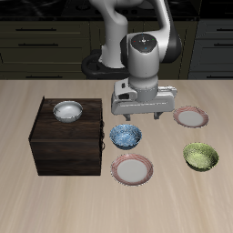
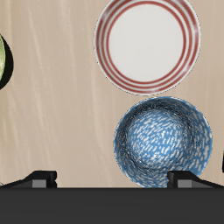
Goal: Place the blue bowl onto the plate that is on the left side of the table
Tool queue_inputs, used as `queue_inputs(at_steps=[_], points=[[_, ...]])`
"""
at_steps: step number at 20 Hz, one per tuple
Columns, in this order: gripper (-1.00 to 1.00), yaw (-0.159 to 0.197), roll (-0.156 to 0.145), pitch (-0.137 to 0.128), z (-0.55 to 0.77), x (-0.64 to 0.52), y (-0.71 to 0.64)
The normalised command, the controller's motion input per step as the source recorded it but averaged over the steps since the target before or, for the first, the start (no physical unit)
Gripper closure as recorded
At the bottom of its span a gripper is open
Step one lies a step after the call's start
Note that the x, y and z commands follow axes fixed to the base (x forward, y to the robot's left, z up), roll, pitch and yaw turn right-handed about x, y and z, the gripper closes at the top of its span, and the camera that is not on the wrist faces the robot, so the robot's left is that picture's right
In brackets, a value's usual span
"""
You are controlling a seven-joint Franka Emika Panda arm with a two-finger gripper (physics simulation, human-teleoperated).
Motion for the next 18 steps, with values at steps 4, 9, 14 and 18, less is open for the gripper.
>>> queue_inputs(at_steps=[4,9,14,18], points=[[-1.0,-0.001,-0.004,0.023,-0.26,-0.02,0.06],[-1.0,-0.008,0.022,0.045,-0.32,-0.02,0.09],[-1.0,-0.01,-0.01,0.026,-0.18,0.01,-0.02],[-1.0,-0.001,0.0,0.03,-0.18,0.0,-0.02]])
